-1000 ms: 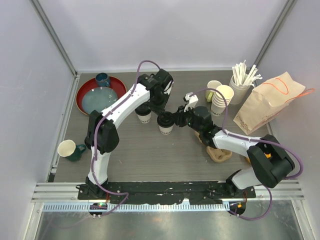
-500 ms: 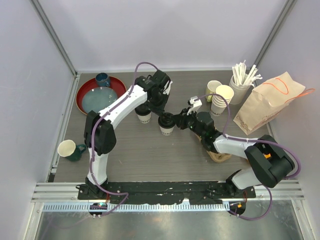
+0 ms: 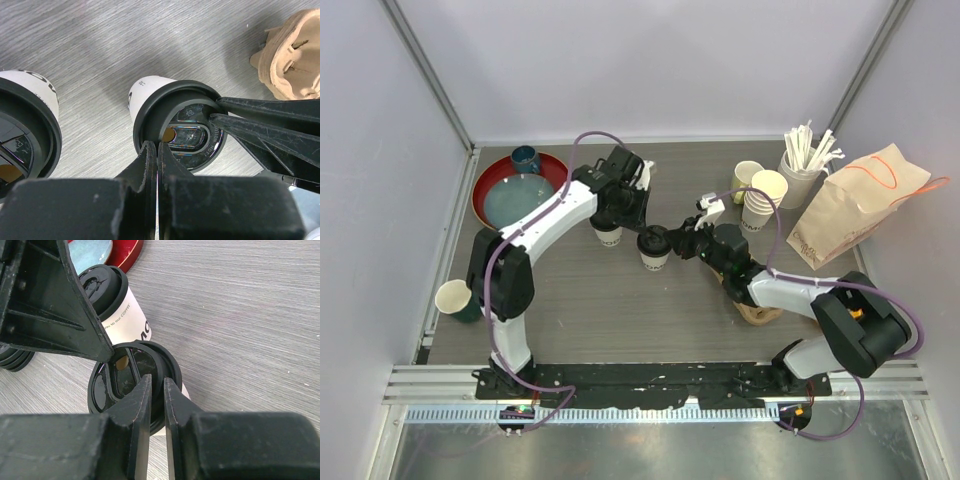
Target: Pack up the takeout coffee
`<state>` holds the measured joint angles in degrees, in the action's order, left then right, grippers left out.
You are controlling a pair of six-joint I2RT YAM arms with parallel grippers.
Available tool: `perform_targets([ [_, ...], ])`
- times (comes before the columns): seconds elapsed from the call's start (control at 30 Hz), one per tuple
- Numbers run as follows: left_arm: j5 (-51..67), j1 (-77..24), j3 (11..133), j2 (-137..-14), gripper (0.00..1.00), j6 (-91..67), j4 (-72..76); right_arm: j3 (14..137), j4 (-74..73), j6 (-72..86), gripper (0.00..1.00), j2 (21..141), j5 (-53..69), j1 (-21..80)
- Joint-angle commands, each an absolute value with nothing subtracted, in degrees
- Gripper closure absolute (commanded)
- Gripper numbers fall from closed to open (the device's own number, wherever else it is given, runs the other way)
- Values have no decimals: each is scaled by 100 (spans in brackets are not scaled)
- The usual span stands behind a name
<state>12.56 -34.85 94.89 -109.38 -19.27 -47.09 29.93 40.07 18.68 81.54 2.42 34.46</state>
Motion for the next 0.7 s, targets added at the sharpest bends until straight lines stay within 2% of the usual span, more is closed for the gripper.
perform_targets([
  [0.0, 536, -3524, 8579, -11672, 100, -1732, -4870, 2663, 2215, 1696, 81, 8350, 105, 3515],
  [0.17, 509, -3524, 8595, -11602, 100, -1723, -4808, 2725, 2180, 1688, 79, 8297, 88, 3577],
  [0.43, 826, -3524, 9544, -11162, 100, -1749, -4886, 3172, 1785, 1591, 70, 8007, 35, 3639],
  [0.67, 957, -3524, 9914, -11268, 94, -1723, -5124, 3533, 1477, 1441, 64, 7866, 26, 3647],
])
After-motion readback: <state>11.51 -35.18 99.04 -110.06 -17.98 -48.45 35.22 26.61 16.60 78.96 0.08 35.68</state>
